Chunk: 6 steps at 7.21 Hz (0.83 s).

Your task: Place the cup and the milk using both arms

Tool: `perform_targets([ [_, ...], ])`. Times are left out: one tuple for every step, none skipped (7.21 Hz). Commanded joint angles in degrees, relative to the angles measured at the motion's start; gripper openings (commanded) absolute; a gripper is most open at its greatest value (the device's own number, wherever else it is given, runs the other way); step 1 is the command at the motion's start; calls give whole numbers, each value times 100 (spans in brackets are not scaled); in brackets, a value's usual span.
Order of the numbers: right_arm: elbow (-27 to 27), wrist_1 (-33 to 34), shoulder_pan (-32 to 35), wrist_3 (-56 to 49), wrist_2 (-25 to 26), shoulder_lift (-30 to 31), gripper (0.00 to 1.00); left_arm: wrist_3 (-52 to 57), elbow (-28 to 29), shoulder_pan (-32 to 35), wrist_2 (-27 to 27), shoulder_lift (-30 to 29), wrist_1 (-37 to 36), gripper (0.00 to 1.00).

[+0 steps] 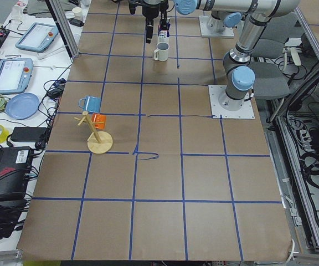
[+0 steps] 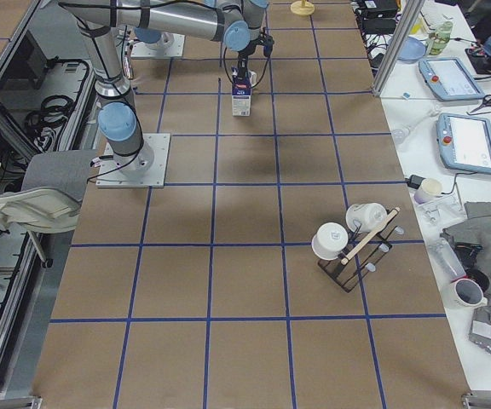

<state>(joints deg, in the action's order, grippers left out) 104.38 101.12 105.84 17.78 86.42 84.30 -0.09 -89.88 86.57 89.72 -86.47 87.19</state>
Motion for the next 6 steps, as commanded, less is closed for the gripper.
perform_targets([
  [-119, -5, -115, -46, 68, 69, 100, 0, -3, 0, 19, 7, 0, 100],
  [-415, -74, -125, -55, 155, 130, 100, 0, -3, 0, -7, 7, 0, 100],
  [-906, -414, -125, -55, 182, 157, 100, 0, -3, 0, 10, 7, 0, 100],
  [-1432, -844, -151, -64, 200, 218, 100, 0, -3, 0, 2, -2, 0, 100],
  [-1864, -1153, -308, -73, 217, 228, 100, 0, -3, 0, 10, 7, 0, 100],
  [-2025, -1252, -553, -81, 243, 236, 100, 0, -3, 0, 2, -2, 0, 100],
])
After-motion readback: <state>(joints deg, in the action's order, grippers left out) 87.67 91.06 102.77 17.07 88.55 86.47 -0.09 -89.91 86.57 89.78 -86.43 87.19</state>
